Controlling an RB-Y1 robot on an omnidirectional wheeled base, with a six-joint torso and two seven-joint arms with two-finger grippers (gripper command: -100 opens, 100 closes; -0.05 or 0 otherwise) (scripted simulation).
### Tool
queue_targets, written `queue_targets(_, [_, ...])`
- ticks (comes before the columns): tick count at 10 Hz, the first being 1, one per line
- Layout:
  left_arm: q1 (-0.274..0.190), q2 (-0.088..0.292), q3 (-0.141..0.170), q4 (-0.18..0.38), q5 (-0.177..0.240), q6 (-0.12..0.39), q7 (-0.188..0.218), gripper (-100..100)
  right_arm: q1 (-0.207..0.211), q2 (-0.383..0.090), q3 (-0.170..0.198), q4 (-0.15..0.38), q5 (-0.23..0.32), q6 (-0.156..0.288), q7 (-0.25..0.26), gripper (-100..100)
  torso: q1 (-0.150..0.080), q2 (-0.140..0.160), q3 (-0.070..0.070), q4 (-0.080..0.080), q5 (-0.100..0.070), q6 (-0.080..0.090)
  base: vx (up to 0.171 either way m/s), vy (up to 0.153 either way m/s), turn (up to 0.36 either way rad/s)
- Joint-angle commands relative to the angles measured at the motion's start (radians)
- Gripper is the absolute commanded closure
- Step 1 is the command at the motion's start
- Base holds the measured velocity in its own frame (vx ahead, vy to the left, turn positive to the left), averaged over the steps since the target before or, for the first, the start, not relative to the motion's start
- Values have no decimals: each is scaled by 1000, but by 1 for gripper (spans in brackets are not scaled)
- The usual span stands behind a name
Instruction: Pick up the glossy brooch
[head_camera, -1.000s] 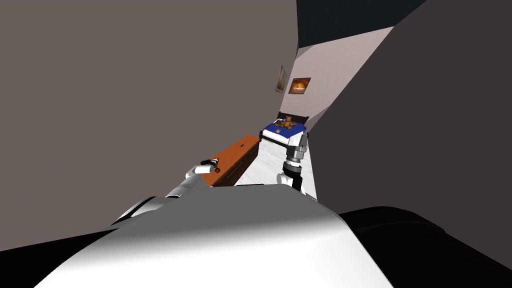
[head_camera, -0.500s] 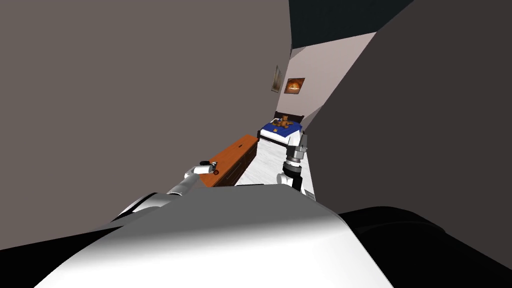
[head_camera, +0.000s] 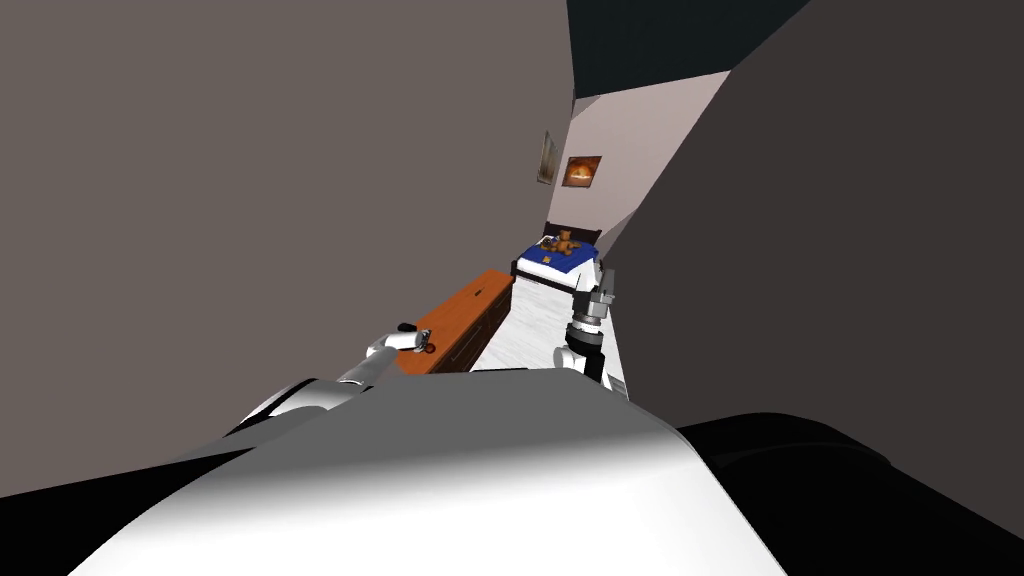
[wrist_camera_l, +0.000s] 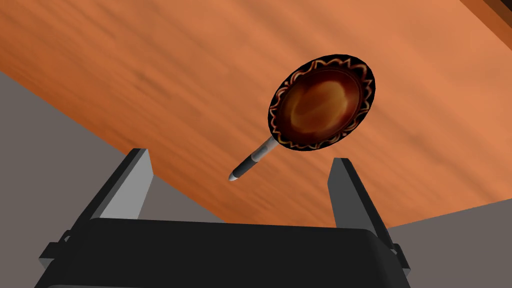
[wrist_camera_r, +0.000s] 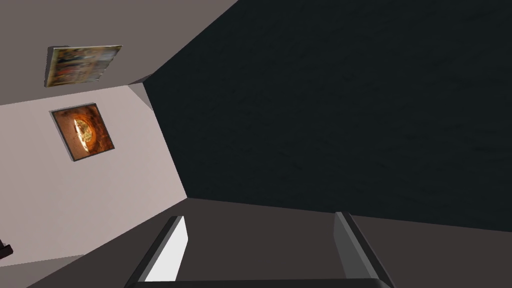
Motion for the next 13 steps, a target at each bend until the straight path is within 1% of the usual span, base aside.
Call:
queue_targets(1, [-15,4,-10,49,16,32,-3,-100,0,0,0,0,0,0,0,0,0,0,0,0,0,0,12,27,-123])
queue_targets(3, [-34,11,-25,110,42,85,-6,-100,0,0,0,0,0,0,0,0,0,-1,0,0,0,1,20,37,-195])
queue_targets(5, [-46,12,-37,170,63,124,-9,-100,0,0,0,0,0,0,0,0,0,-1,-1,0,0,0,26,31,-128])
queue_targets(7, [-50,2,-47,215,81,157,-10,-100,0,0,0,0,0,0,0,0,0,-1,-1,0,0,0,34,19,-116])
queue_targets(9, [-49,-2,-49,221,84,160,-10,-100,0,0,0,0,0,0,0,0,-2,-2,-1,0,0,0,30,2,-33])
queue_targets(10, [-42,2,-48,202,80,165,-3,-100,0,0,0,0,0,0,0,0,-2,-1,-1,0,0,0,12,-2,-4])
queue_targets(11, [-42,2,-48,202,80,165,-4,0,0,0,0,0,0,0,0,0,-2,-1,0,0,-1,0,0,0,0])
queue_targets(12, [-30,-21,-39,221,60,133,1,-100,0,0,0,0,0,0,0,0,-2,0,0,0,-1,0,33,32,-13])
queue_targets(13, [-28,-27,-37,226,55,125,2,-100,0,0,0,0,0,0,0,0,0,-1,-1,0,0,0,48,52,-12])
